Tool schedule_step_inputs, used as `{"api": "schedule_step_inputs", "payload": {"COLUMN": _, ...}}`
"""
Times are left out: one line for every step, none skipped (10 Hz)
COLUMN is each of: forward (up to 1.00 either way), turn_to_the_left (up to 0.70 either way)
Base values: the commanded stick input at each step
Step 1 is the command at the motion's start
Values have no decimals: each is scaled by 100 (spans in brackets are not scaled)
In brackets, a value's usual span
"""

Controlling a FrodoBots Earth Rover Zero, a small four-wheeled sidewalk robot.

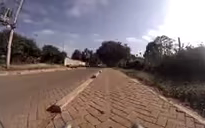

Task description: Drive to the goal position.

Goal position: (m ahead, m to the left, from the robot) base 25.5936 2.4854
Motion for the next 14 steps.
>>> {"api": "schedule_step_inputs", "payload": {"forward": 70, "turn_to_the_left": -18}}
{"api": "schedule_step_inputs", "payload": {"forward": 70, "turn_to_the_left": -1}}
{"api": "schedule_step_inputs", "payload": {"forward": 70, "turn_to_the_left": 0}}
{"api": "schedule_step_inputs", "payload": {"forward": 70, "turn_to_the_left": 0}}
{"api": "schedule_step_inputs", "payload": {"forward": 70, "turn_to_the_left": 0}}
{"api": "schedule_step_inputs", "payload": {"forward": 70, "turn_to_the_left": 0}}
{"api": "schedule_step_inputs", "payload": {"forward": 70, "turn_to_the_left": 0}}
{"api": "schedule_step_inputs", "payload": {"forward": 70, "turn_to_the_left": 0}}
{"api": "schedule_step_inputs", "payload": {"forward": 70, "turn_to_the_left": 0}}
{"api": "schedule_step_inputs", "payload": {"forward": 70, "turn_to_the_left": 0}}
{"api": "schedule_step_inputs", "payload": {"forward": 70, "turn_to_the_left": 0}}
{"api": "schedule_step_inputs", "payload": {"forward": 70, "turn_to_the_left": 0}}
{"api": "schedule_step_inputs", "payload": {"forward": 70, "turn_to_the_left": 0}}
{"api": "schedule_step_inputs", "payload": {"forward": 70, "turn_to_the_left": 0}}
